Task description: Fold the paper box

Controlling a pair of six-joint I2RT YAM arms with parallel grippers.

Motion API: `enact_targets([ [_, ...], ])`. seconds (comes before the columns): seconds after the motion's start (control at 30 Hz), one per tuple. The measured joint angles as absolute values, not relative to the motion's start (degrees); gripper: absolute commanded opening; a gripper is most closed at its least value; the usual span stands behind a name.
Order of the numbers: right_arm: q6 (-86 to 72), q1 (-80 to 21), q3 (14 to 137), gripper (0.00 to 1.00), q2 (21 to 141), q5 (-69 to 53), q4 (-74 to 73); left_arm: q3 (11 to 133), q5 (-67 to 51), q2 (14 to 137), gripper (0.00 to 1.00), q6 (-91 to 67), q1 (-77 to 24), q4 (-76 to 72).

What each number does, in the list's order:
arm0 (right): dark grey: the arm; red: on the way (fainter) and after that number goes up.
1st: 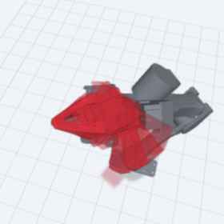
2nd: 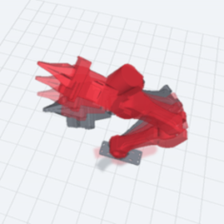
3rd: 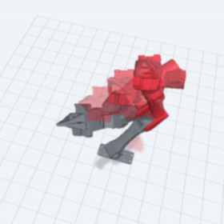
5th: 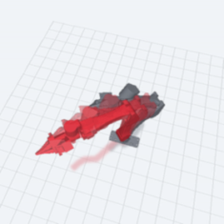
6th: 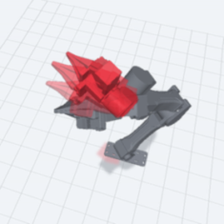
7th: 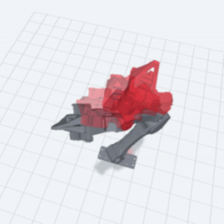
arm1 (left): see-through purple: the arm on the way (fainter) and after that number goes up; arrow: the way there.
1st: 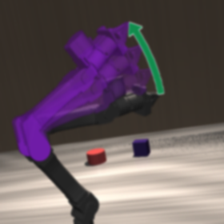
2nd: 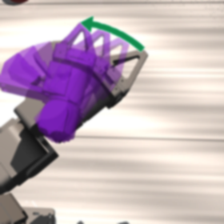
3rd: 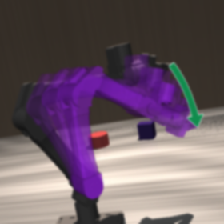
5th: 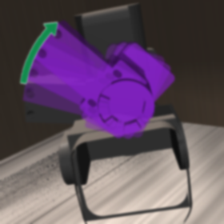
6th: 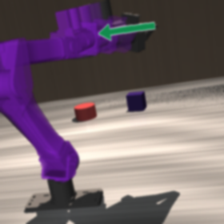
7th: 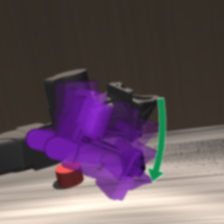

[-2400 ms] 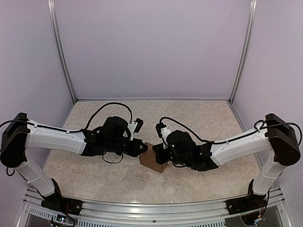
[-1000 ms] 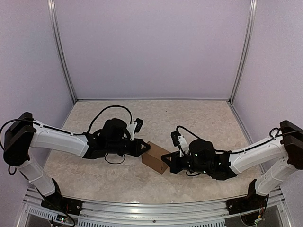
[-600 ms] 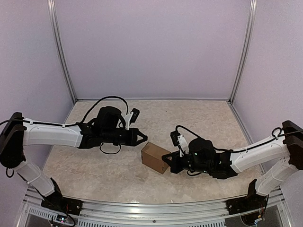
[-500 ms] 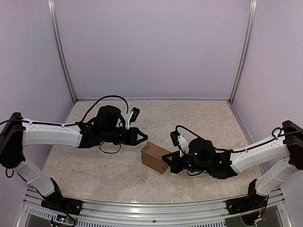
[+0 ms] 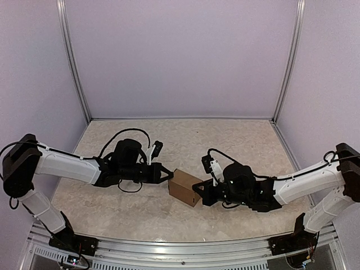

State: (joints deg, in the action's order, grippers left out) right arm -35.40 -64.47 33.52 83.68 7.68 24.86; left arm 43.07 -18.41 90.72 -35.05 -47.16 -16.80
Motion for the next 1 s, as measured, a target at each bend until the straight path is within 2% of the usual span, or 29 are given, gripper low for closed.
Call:
enact_targets([
  [0.37, -33.6, -64.5, 35.6, 0.0, 81.9, 8.0, 18.5, 42.3, -18.9, 90.5, 0.0, -35.9, -47.0, -18.2],
  [0.73, -28.3, -64.3, 38.0, 0.0, 75.5, 4.2, 11.9, 44.6, -17.5, 83.1, 0.0, -34.6, -47.0, -6.7],
  [1.0, -26.6, -64.8, 38.7, 0.0, 77.8, 1.2, 10.5, 50.9, -13.1, 79.9, 0.0, -32.7, -45.0, -2.9],
])
